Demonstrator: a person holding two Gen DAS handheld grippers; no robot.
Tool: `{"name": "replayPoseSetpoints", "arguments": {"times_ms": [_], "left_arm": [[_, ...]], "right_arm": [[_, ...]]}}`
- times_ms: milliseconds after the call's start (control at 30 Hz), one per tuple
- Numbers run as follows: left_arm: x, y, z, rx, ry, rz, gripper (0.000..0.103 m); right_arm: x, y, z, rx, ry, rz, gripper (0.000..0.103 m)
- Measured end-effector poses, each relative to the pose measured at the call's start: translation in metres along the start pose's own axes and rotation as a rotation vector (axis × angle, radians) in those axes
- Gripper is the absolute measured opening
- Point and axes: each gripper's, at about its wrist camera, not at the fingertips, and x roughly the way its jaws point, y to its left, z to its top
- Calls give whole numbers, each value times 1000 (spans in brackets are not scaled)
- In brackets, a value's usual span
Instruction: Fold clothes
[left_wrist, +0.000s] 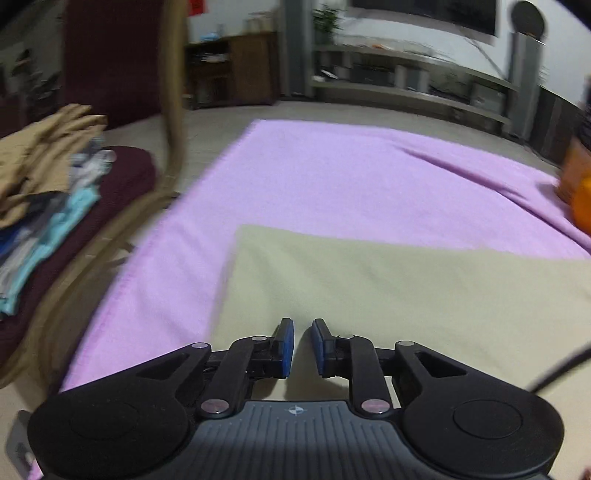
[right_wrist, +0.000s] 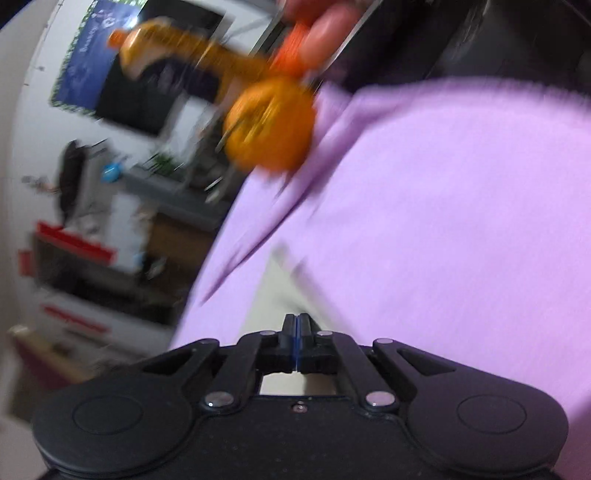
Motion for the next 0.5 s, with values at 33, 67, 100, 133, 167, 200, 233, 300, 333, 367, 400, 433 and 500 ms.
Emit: {"name": "replayPoseSetpoints", "arguments": {"times_ms": [33,67,100,133,167,200,233,300,333,367,400,433,500], "left_arm": [[1,10,4,-36,-1,28,16],[0,21,10,-82,2,31,12],[-4,28,15,-111,-1,8,12],[-8,33,20,-133,-7,-23,12],[-13,34,24,-129,-21,-59,12],[-17,29,26,-104,-35,-90,12],[-21,23,29,-74,-47,-119,12],[-21,-1,30,6,-45,-184,12],[-20,-11,30,40,-42,-208,12],[-16,-23,30,78,-38,-232,13],[-10,-34,28,110,-34,-244,13],[-4,-44,26,138,-31,-252,13],[9,-62,24,186,-22,-263,14]], "right_arm": [[-6,-4,6,15,-43,-40,4],[-12,-6,12,32,-84,-67,5],[-17,-6,15,47,-110,-53,5],[-18,-2,19,36,-115,-25,5],[-18,4,23,17,-114,2,5],[-17,16,25,-26,-98,27,5],[-15,28,23,-74,-75,49,5],[-3,54,16,-160,-14,89,5],[4,66,11,-197,20,109,5],[11,75,3,-221,58,127,6],[19,81,-5,-242,94,139,6],[27,87,-12,-260,130,150,6],[46,92,-26,-280,215,167,6]]}}
